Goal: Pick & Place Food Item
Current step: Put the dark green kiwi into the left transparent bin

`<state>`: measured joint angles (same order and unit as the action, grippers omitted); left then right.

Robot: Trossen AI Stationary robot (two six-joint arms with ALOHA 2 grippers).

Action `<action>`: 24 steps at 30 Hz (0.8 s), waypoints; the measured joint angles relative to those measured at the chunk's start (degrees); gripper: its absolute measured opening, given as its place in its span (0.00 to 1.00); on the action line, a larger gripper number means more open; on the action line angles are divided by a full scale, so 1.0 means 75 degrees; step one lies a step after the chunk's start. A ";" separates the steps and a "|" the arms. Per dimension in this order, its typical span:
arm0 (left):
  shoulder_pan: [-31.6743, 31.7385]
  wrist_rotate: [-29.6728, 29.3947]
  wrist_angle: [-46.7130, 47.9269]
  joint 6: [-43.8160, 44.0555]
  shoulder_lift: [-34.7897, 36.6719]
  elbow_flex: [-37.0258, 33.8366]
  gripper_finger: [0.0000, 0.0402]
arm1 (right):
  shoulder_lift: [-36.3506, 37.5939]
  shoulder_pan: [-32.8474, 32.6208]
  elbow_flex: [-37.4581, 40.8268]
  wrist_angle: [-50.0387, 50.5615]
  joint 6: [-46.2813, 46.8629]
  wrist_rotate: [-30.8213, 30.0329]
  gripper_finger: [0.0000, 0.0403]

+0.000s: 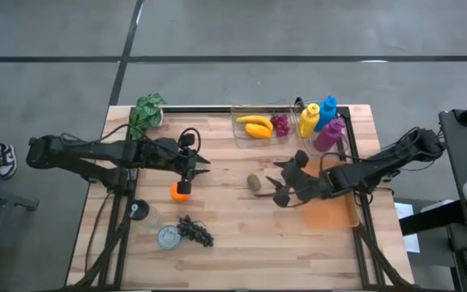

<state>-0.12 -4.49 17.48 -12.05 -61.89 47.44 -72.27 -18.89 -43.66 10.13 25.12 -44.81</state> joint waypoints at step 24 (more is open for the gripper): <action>0.0000 0.0000 -0.0011 -0.0204 -0.0020 -0.0043 0.30 | -0.2944 0.1748 -0.2194 0.2237 0.2339 0.2903 0.86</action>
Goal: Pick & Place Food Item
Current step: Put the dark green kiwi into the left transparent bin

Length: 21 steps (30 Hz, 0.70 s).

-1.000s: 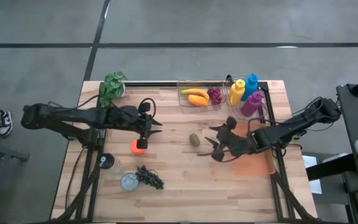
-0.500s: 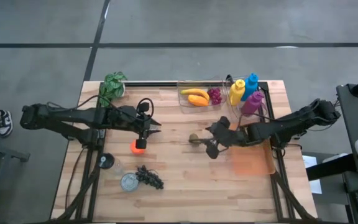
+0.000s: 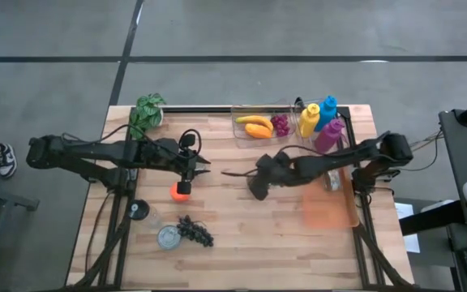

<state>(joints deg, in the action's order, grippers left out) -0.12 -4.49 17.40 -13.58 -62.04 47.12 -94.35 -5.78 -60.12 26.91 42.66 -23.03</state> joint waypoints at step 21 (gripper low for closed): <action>0.0000 0.0000 -0.0372 -0.0017 0.0009 -0.0196 0.30 | -0.1836 0.0254 -0.1367 0.0873 0.0120 0.0939 0.79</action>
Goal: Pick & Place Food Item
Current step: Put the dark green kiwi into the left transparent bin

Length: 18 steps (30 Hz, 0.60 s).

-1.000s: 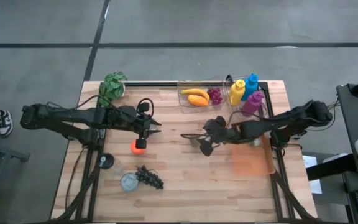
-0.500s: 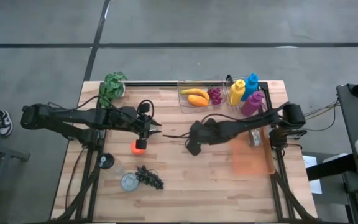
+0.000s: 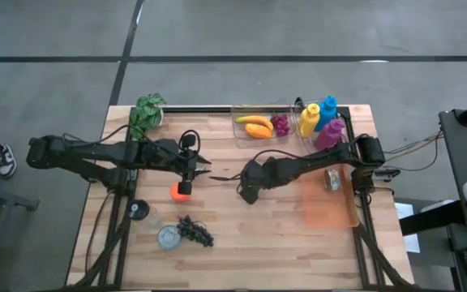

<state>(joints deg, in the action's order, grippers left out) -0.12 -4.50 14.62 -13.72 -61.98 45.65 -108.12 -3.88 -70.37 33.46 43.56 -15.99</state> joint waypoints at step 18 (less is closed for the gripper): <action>0.0000 -0.0002 -0.0012 0.0020 0.0000 0.0000 0.30 | -0.0463 0.0054 -0.0083 -0.0148 -0.0489 0.0195 0.72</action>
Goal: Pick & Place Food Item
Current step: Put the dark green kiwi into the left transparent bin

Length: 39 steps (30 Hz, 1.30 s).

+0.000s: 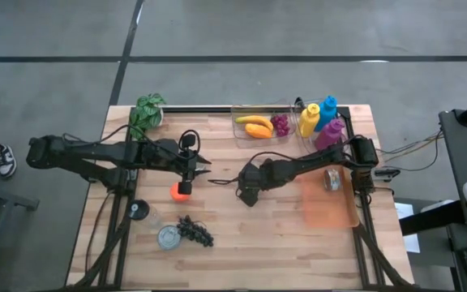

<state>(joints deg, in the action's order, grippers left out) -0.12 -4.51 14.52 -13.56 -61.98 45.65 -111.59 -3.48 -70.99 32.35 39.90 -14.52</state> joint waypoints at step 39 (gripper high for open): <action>0.0006 0.0000 -0.0218 -0.0005 0.0000 -0.0012 0.30 | 0.0799 0.1221 -0.1670 0.1576 -0.2539 -0.1806 0.50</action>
<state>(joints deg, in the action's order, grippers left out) -0.08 -4.51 12.88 -13.60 -61.98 45.56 -105.60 5.68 -83.51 44.17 20.86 -28.07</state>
